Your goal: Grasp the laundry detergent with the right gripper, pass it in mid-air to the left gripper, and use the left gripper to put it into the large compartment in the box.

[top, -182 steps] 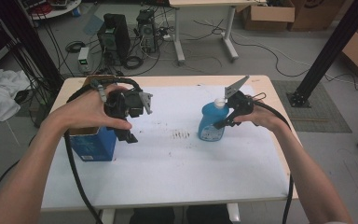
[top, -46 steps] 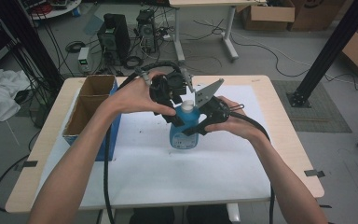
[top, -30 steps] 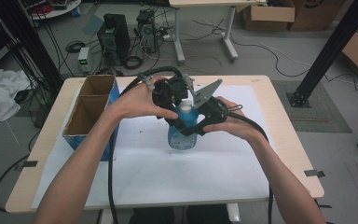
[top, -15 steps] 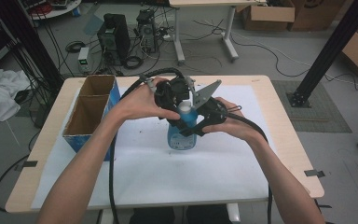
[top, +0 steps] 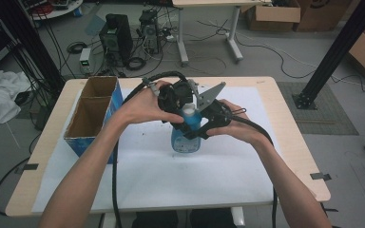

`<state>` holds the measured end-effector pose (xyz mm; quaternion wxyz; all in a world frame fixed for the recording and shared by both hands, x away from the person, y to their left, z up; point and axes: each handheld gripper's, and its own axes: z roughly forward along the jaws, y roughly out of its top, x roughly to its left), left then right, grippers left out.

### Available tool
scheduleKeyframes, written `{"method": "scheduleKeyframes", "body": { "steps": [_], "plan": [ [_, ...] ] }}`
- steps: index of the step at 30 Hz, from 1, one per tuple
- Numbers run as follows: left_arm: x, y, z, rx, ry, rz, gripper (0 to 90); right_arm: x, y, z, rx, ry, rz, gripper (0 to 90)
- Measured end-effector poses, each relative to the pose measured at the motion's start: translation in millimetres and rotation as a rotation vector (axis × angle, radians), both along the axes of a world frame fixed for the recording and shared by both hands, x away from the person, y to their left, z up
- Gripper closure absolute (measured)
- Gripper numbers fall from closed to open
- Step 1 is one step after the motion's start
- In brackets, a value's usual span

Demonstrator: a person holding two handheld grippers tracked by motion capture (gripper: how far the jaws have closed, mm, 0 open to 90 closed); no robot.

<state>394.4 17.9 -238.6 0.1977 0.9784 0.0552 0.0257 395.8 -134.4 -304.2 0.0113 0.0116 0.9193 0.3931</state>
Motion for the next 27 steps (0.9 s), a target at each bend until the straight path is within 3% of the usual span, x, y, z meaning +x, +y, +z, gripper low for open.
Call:
{"method": "scheduleKeyframes", "body": {
  "steps": [16, 27],
  "plan": [
    [-2.3, 0.1, 0.6, 0.0, 0.005, -0.021, 36.6, 0.5, 1.1, -1.9, -0.004, -0.002, -0.004, 45.7],
    [-4.0, 0.3, 2.1, -0.001, -0.003, -0.018, 37.6, 0.0, 0.9, -3.0, 0.012, 0.006, 0.002, 45.6]
  ]
}}
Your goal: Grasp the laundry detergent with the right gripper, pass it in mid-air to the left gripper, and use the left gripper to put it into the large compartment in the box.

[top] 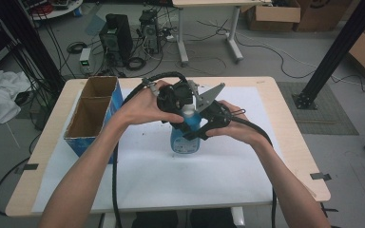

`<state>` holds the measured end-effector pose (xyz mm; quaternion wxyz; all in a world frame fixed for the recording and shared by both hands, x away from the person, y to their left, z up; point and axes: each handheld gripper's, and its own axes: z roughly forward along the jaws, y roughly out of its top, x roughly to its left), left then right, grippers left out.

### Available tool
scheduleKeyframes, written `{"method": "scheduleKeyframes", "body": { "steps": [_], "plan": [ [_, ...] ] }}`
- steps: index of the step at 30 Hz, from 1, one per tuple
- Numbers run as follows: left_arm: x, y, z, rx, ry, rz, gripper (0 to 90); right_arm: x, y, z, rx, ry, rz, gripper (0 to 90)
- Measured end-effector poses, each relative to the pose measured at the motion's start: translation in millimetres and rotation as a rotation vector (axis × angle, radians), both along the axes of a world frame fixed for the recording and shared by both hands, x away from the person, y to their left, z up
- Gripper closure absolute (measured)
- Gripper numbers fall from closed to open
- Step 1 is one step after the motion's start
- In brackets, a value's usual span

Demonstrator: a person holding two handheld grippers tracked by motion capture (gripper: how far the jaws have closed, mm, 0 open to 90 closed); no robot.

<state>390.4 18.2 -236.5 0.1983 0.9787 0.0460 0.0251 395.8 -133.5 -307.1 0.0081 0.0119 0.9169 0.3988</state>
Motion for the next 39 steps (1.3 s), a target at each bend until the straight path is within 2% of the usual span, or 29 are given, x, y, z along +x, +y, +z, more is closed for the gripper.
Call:
{"method": "scheduleKeyframes", "body": {
  "steps": [11, 16, 22, 31, 39],
  "plan": [
    [0.1, -0.4, -0.7, 0.006, -0.012, 0.007, 37.9, 1.3, 0.6, -1.8, 0.004, -0.001, -0.004, 44.6],
    [-0.2, 0.4, 0.0, -0.009, -0.01, 0.016, 37.9, 1.7, 0.1, -2.0, 0.017, 0.002, -0.002, 44.3],
    [0.3, 1.0, 0.0, 0.004, -0.005, 0.011, 37.9, 1.8, 0.1, -2.5, 0.026, 0.003, 0.0, 44.2],
    [0.0, 0.8, -0.8, -0.001, -0.001, 0.016, 37.9, 1.7, -0.2, -4.1, 0.033, 0.004, 0.003, 43.8],
    [-1.1, -1.0, -2.1, 0.007, 0.006, 0.01, 37.9, 1.9, 0.0, -5.9, 0.037, 0.014, -0.001, 36.2]
  ]
}}
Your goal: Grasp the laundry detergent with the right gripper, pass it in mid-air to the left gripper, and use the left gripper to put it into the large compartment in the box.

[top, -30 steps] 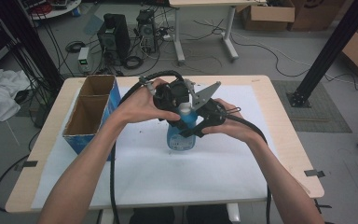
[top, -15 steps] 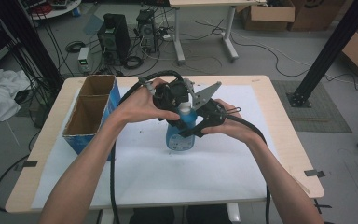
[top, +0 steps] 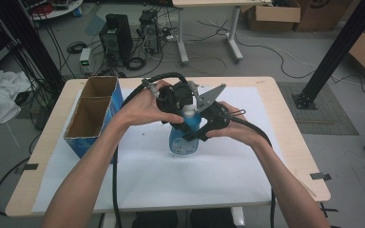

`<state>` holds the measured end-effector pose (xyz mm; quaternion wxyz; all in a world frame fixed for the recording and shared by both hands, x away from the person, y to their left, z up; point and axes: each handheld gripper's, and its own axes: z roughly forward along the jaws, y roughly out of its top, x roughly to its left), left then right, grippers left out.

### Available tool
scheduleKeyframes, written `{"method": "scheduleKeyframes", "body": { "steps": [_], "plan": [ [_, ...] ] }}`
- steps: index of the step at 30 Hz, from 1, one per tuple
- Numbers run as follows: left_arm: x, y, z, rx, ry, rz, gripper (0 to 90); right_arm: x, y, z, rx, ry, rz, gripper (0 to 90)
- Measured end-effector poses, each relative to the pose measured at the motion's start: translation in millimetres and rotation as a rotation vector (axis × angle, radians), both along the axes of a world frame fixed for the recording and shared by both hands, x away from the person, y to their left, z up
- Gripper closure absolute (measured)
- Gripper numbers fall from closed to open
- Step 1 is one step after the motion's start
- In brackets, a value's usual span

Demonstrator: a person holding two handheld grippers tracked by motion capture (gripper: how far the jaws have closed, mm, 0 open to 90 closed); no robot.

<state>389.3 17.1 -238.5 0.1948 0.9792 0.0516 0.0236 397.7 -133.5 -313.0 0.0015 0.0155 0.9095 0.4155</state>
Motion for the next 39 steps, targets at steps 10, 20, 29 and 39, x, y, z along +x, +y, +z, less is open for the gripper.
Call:
{"method": "scheduleKeyframes", "body": {
  "steps": [10, 20, 29, 39],
  "plan": [
    [-0.3, 0.5, 0.1, -0.002, -0.002, 0.004, 37.9, -0.9, -1.7, -0.4, 0.009, 0.001, -0.005, 32.3],
    [-0.5, 2.4, 1.4, 0.002, 0.002, 0.019, 37.8, -1.8, -6.4, -0.9, 0.003, 0.004, -0.032, 24.1],
    [-1.5, 4.6, 6.1, 0.016, 0.012, 0.056, 37.8, -0.1, -15.3, -0.3, -0.044, 0.007, -0.138, 15.4],
    [0.0, 10.8, 15.1, 0.032, 0.019, 0.137, 37.9, -1.1, -31.2, 3.2, -0.183, 0.013, -0.247, 15.2]
  ]
}}
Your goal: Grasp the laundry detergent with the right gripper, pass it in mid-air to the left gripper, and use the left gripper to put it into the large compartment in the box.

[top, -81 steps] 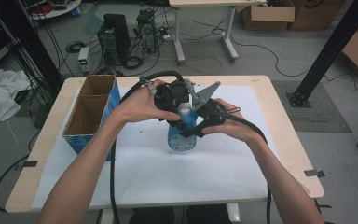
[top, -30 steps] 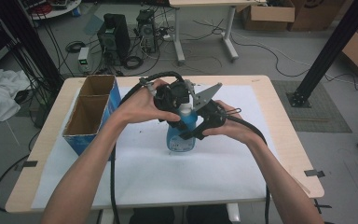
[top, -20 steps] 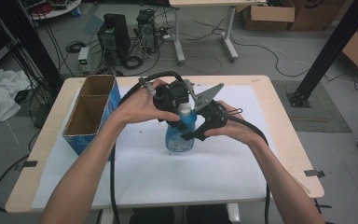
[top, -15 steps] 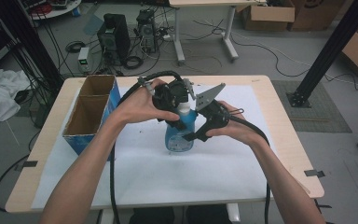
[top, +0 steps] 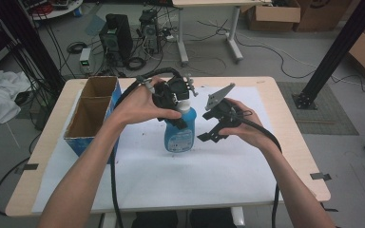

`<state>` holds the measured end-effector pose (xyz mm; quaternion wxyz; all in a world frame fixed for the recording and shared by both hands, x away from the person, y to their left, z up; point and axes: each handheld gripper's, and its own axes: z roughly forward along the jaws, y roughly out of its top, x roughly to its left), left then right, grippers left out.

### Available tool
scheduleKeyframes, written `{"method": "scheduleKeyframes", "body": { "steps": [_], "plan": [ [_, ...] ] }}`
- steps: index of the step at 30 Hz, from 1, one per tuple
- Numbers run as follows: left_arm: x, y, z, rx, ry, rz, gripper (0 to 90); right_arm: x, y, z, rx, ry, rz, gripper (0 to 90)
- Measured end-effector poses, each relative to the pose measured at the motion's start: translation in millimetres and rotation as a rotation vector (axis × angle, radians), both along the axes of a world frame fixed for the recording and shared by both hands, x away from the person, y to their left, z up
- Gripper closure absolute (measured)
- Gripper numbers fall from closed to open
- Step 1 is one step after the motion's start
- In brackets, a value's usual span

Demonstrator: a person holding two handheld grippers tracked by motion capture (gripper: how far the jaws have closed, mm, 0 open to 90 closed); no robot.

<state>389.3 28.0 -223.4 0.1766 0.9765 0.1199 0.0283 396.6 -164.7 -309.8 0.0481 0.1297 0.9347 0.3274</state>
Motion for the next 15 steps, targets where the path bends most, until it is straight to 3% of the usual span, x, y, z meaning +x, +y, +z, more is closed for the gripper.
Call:
{"method": "scheduleKeyframes", "body": {
  "steps": [6, 11, 15],
  "plan": [
    [1.1, 5.0, 6.6, 0.003, 0.005, 0.043, 37.9, -0.3, -8.5, 1.1, -0.081, 0.016, -0.033, 15.5],
    [3.1, 11.3, 12.6, 0.009, 0.008, 0.087, 37.9, 1.0, -18.5, 2.4, -0.127, 0.025, -0.083, 16.0],
    [5.9, 17.7, 19.4, 0.012, 0.015, 0.141, 37.9, 1.8, -28.1, 1.3, -0.194, 0.014, -0.144, 15.9]
  ]
}}
